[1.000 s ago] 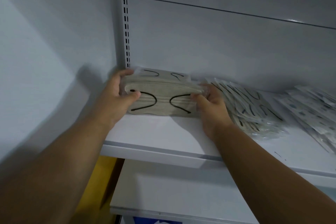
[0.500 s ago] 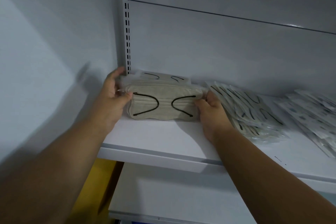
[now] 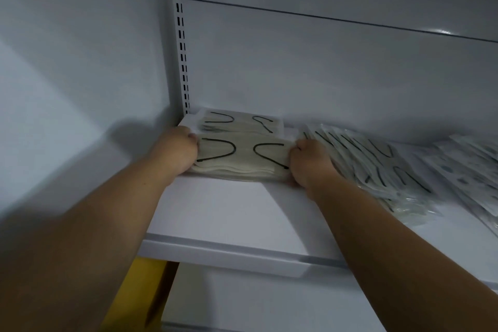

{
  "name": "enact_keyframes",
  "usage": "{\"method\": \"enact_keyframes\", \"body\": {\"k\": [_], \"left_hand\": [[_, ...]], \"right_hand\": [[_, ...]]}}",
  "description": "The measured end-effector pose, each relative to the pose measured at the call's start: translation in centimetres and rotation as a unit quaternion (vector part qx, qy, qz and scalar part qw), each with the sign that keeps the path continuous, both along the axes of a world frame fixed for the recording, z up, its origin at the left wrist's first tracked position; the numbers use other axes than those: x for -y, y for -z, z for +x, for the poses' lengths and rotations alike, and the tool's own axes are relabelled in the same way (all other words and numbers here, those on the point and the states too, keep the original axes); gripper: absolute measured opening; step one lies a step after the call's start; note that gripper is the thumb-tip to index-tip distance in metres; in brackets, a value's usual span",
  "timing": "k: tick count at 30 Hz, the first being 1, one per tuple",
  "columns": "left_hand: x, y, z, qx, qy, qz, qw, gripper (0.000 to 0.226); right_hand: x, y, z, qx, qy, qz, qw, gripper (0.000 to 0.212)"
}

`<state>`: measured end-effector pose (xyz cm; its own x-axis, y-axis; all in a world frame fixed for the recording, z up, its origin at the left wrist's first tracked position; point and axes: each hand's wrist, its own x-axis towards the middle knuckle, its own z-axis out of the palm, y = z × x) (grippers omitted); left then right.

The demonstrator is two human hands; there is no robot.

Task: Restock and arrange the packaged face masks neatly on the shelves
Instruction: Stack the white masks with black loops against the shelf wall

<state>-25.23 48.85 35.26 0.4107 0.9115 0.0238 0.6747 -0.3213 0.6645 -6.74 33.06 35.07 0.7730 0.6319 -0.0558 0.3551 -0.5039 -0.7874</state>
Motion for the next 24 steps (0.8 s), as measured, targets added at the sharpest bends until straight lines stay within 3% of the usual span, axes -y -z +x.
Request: {"method": "enact_keyframes", "body": {"k": [7,11,16,24], "left_hand": [[-1.6,-0.6,0.7,-0.029,-0.026,0.042,0.998,0.035],[-2.3,0.3,0.5,-0.018,-0.033,0.091,0.995,0.014],[-2.9,0.3,0.7,-0.03,-0.002,0.097,0.995,0.031],[-2.7,0.8,0.9,-0.034,0.016,0.106,0.994,0.029]], "right_hand": [[-1.5,-0.2,0.8,0.084,-0.006,-0.032,0.996,0.015],[-1.9,-0.3,0.8,0.107,-0.001,-0.029,0.994,0.026],[-2.3,0.2,1.1,0.137,-0.007,-0.04,0.99,0.018],[-2.5,-0.1,0.9,0.166,-0.013,-0.056,0.984,0.014]]}}
